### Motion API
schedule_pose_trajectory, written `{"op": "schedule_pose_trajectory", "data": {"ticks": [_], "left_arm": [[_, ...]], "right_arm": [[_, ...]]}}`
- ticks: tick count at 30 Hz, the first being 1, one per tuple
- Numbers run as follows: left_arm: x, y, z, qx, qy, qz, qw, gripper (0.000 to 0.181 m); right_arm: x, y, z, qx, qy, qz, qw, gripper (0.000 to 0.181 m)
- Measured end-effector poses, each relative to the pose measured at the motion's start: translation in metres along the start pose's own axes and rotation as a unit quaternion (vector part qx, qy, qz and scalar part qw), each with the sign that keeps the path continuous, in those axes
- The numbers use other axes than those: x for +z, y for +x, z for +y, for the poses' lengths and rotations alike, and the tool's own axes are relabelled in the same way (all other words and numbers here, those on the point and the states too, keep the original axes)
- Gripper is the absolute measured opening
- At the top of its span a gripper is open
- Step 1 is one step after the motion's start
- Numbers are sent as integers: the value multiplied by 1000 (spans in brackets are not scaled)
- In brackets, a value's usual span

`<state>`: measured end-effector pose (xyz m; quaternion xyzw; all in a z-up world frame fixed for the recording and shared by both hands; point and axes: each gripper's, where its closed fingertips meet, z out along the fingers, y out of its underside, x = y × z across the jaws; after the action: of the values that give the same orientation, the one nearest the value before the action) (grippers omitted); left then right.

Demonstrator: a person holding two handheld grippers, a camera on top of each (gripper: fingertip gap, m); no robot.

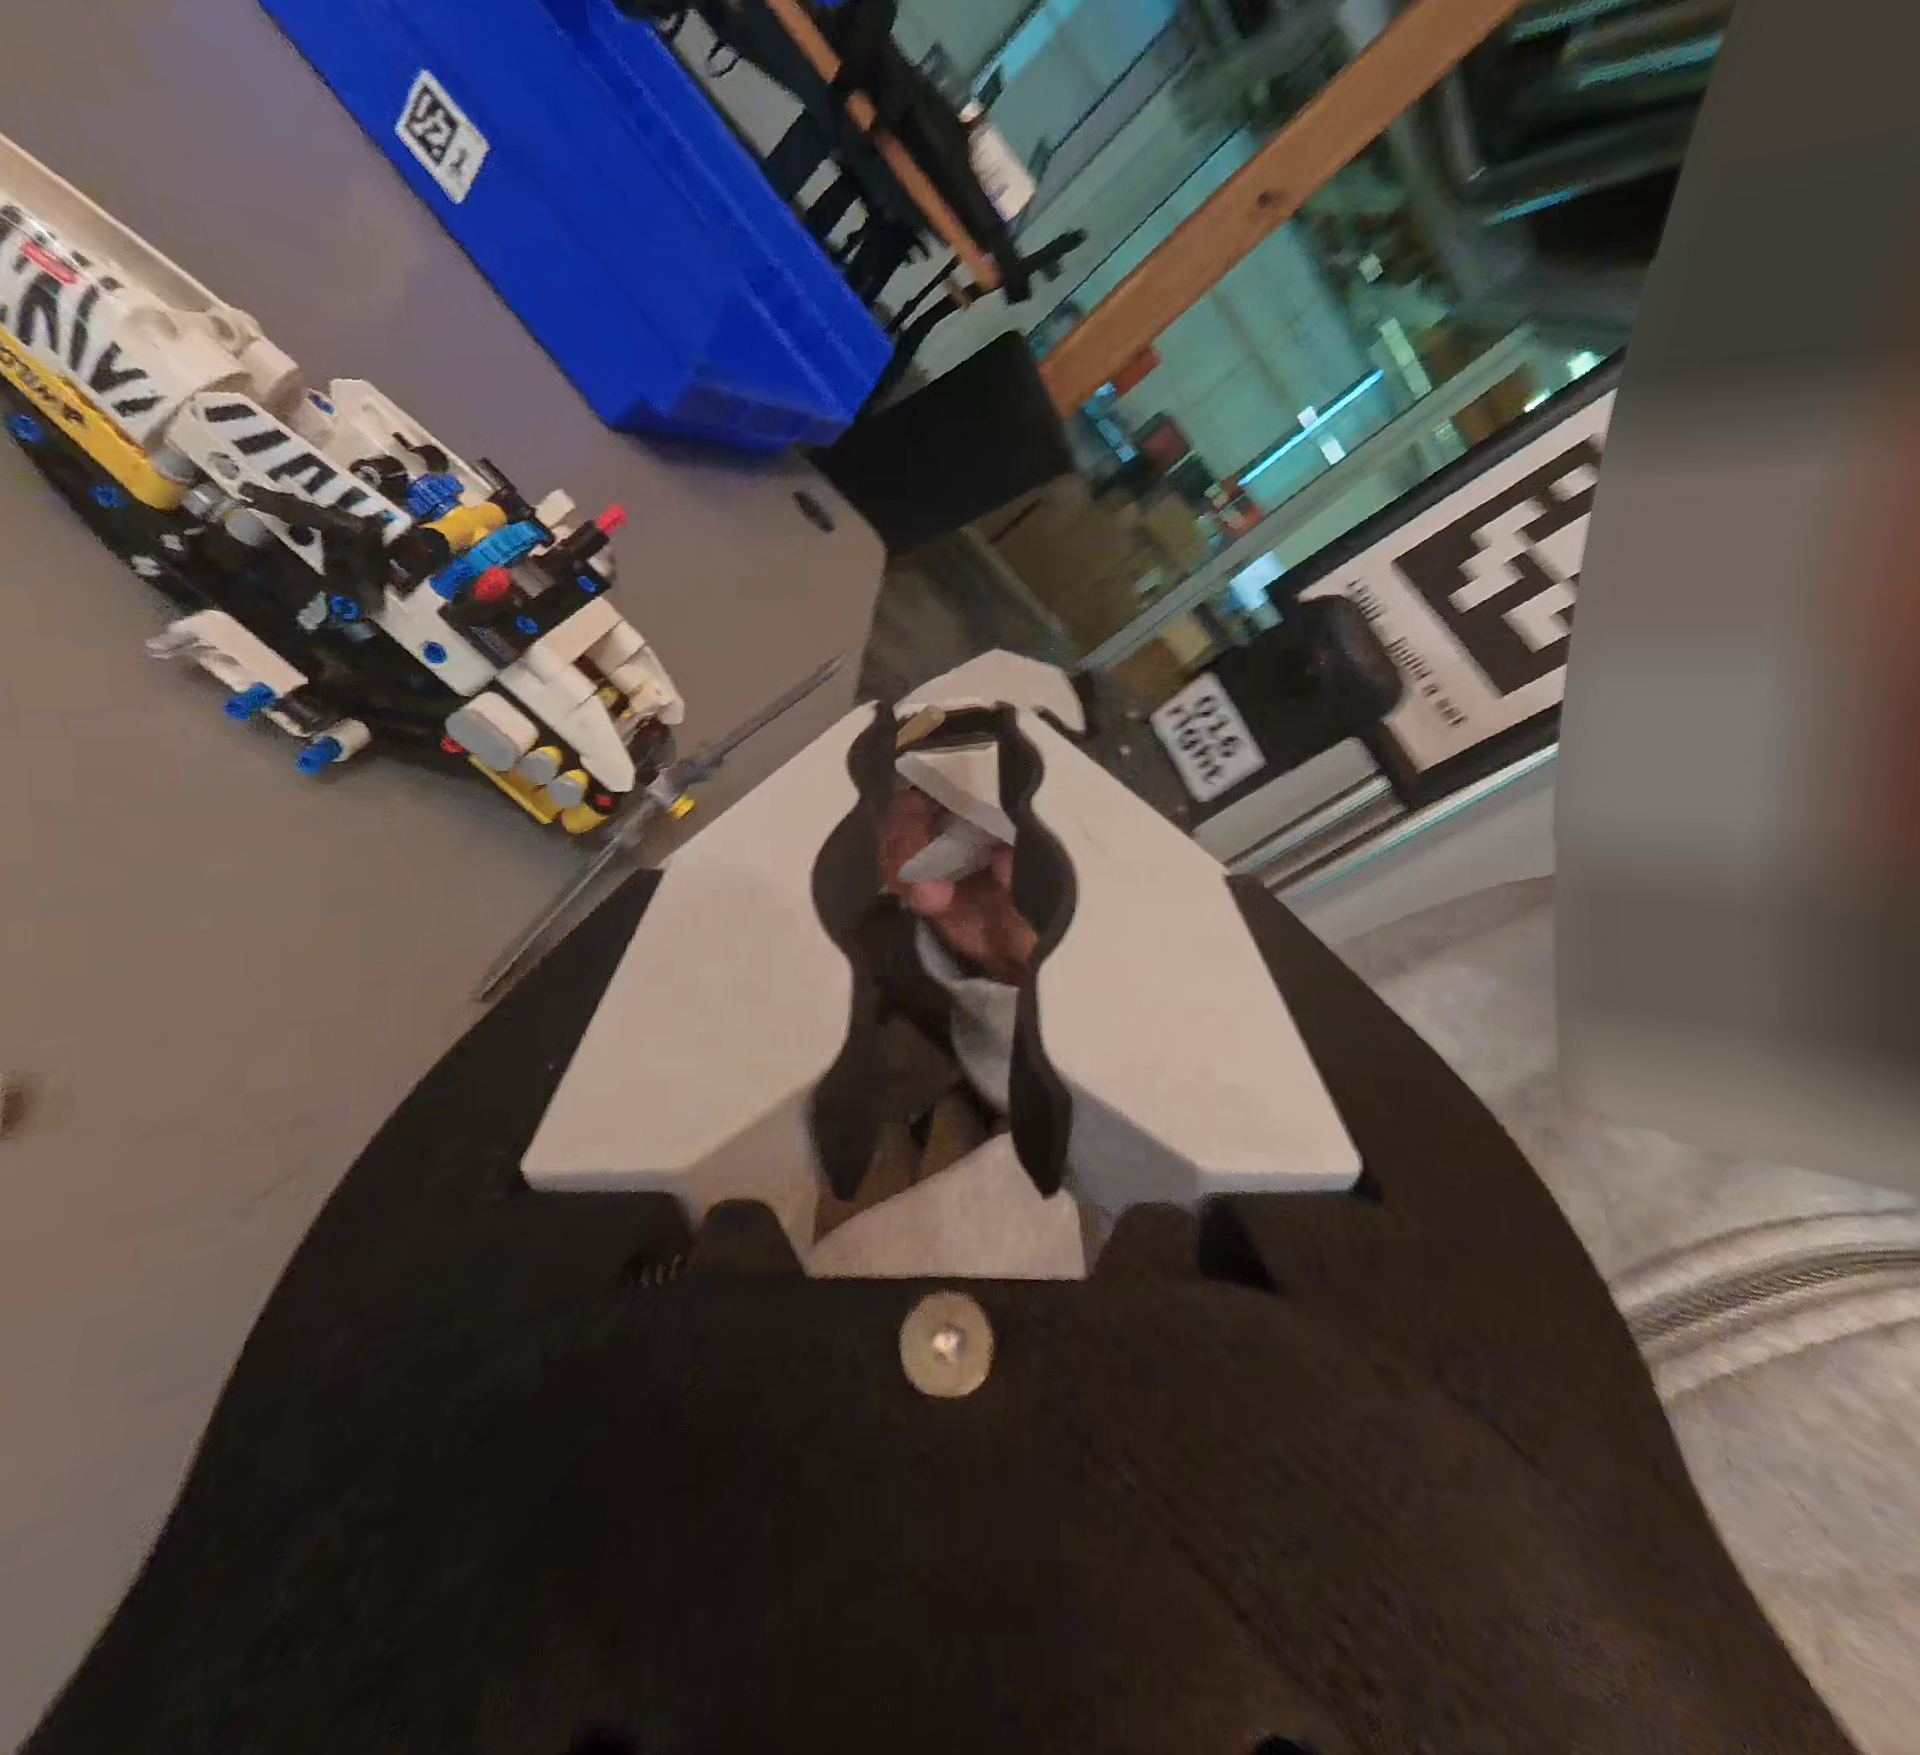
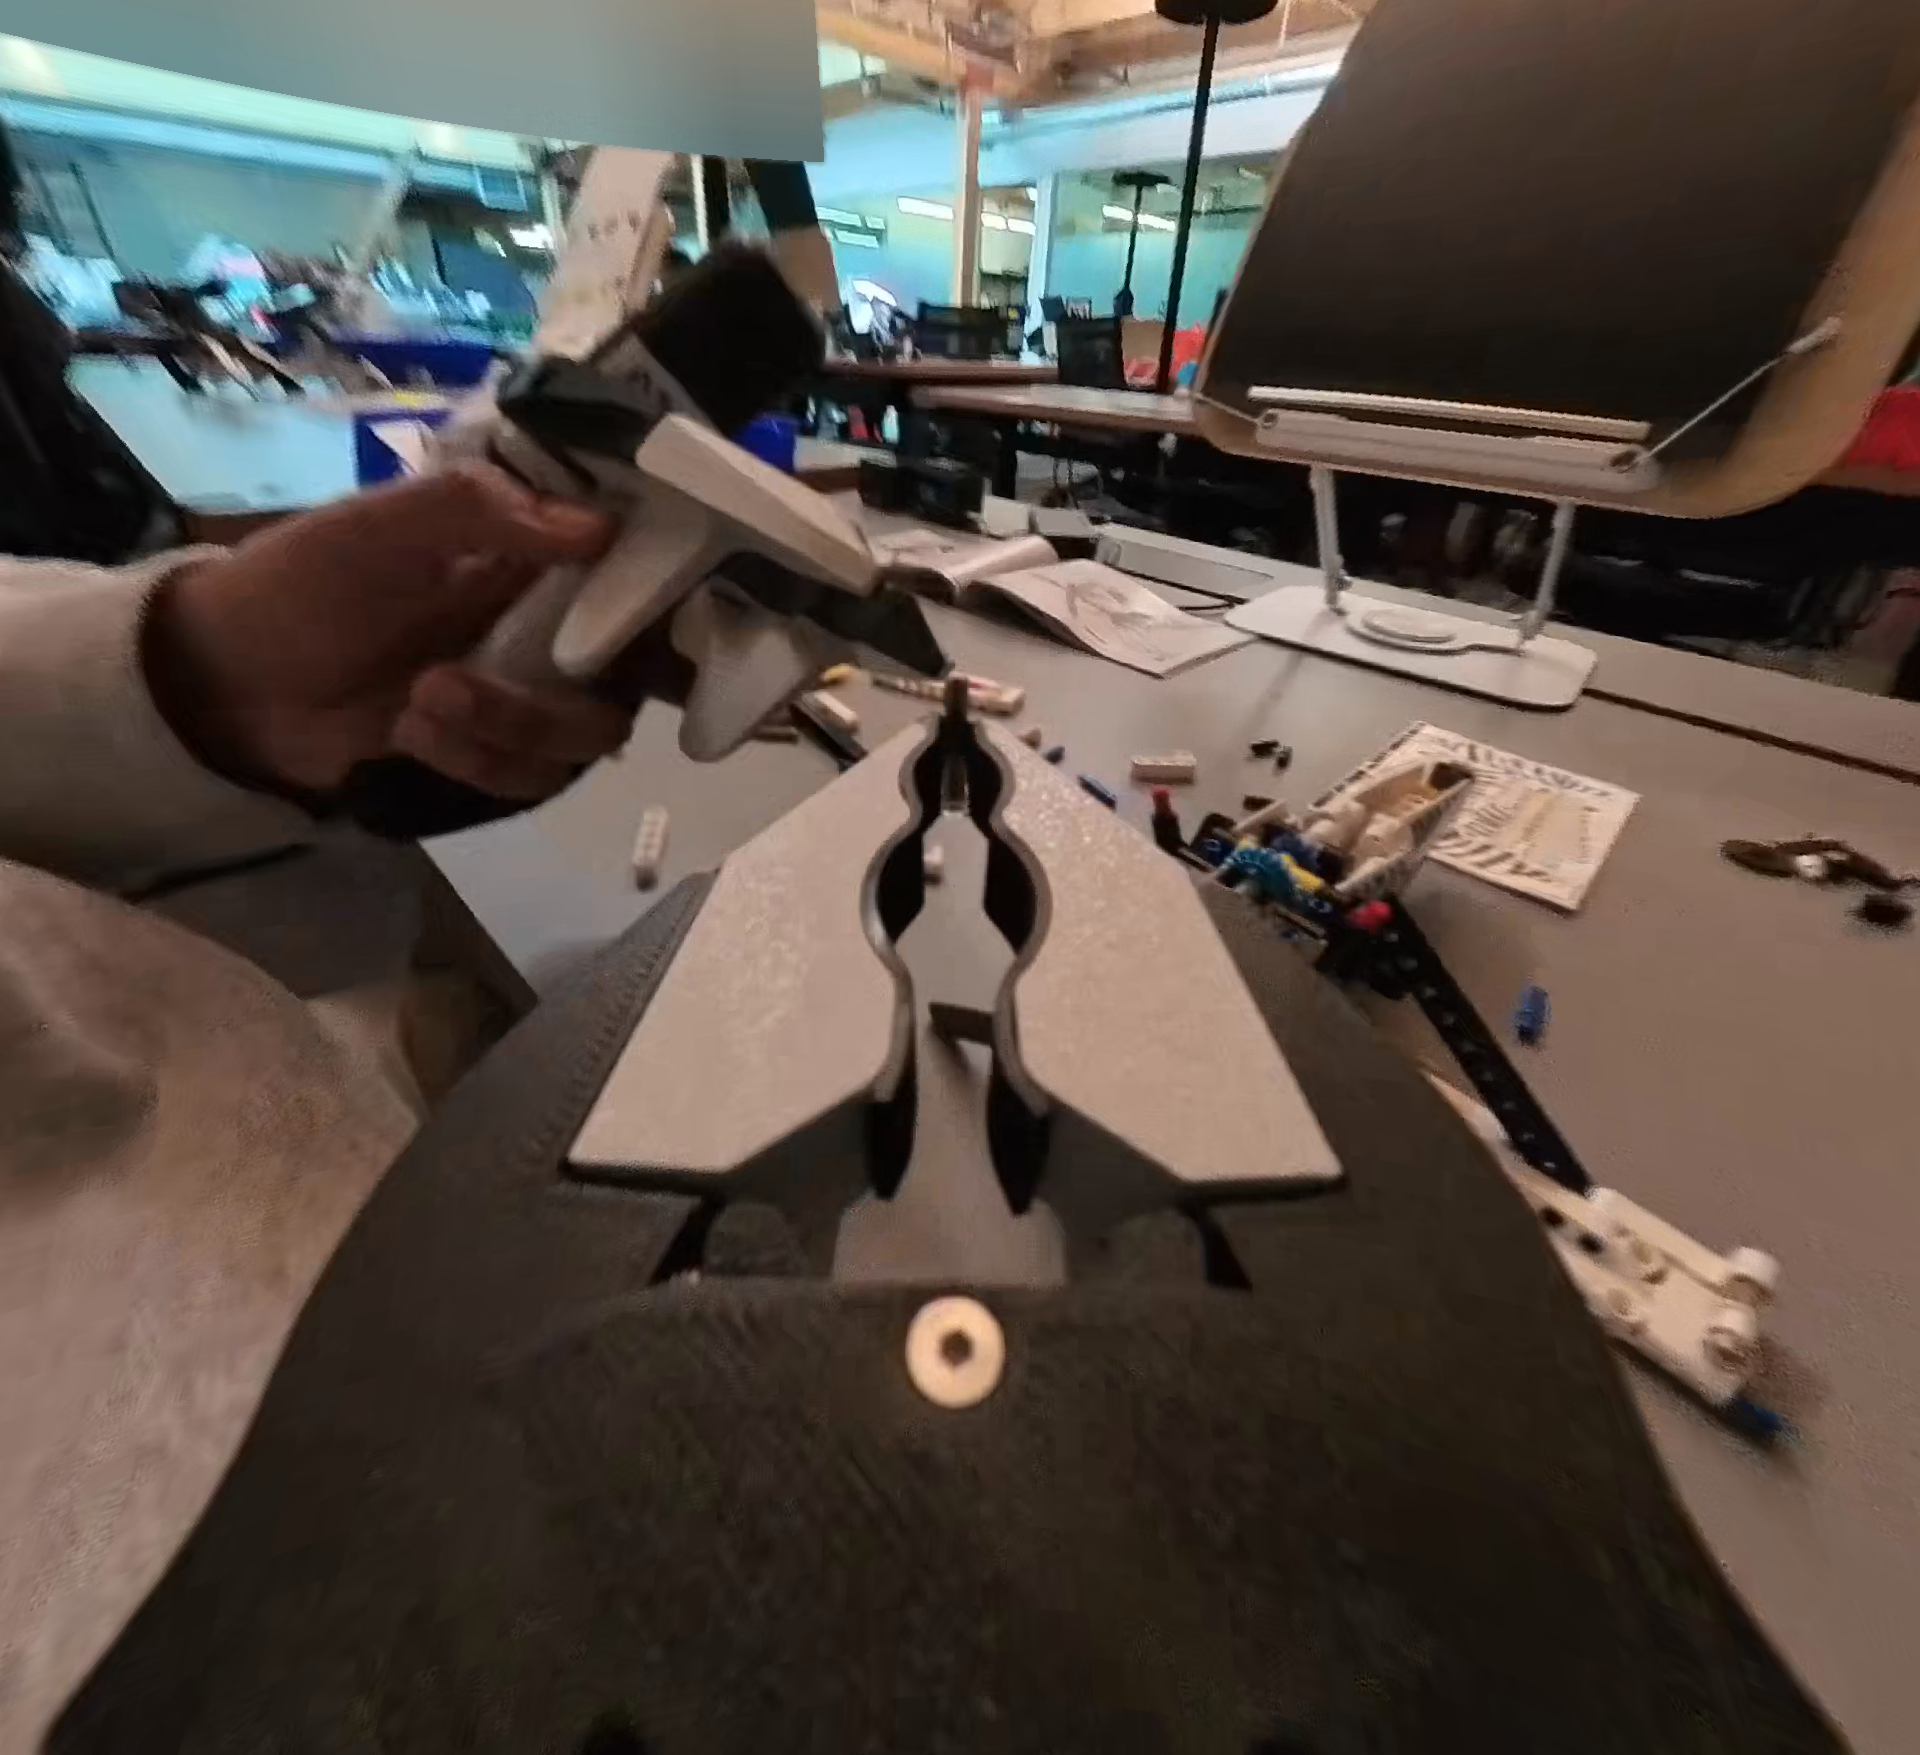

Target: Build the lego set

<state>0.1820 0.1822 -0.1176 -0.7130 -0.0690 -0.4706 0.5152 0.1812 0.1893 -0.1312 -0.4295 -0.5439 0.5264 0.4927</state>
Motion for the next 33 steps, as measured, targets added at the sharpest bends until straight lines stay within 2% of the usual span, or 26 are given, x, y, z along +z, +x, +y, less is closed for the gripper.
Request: {"op": "schedule_pose_trajectory", "data": {"ticks": [3, 6, 7, 8, 10, 16, 19, 23, 29, 33], "left_arm": [[6, -4, 9, 37, -34, -41, 998, 11], [9, -12, 16, 62, -57, -78, 993, 19], [10, -13, 16, 68, -58, -84, 992, 16], [10, -12, 16, 69, -56, -85, 992, 7], [10, -11, 14, 63, -53, -85, 993, 3], [7, -7, 11, 30, -41, -61, 997, 3], [1, -10, 5, -1, -26, -52, 998, 3], [-3, -19, 14, -10, -61, -63, 996, 4], [0, -20, 22, -18, -83, -63, 994, 4], [2, -20, 26, -24, -91, -58, 994, 4]], "right_arm": [[4, -4, 9, -73, -46, 15, 996, 2], [7, -9, 10, -72, -47, 7, 996, 3], [7, -10, 9, -64, -43, 2, 997, 3], [7, -10, 8, -58, -42, 0, 997, 3], [6, -10, 7, -51, -36, -2, 998, 3], [5, -13, 0, -40, -8, -10, 999, 2], [0, -16, 2, -114, -13, -9, 993, 8], [-5, -14, 16, -244, -55, 8, 968, 10], [-2, -23, 25, -285, -69, -4, 956, 17], [-2, -24, 24, -306, -68, 3, 950, 14]]}}
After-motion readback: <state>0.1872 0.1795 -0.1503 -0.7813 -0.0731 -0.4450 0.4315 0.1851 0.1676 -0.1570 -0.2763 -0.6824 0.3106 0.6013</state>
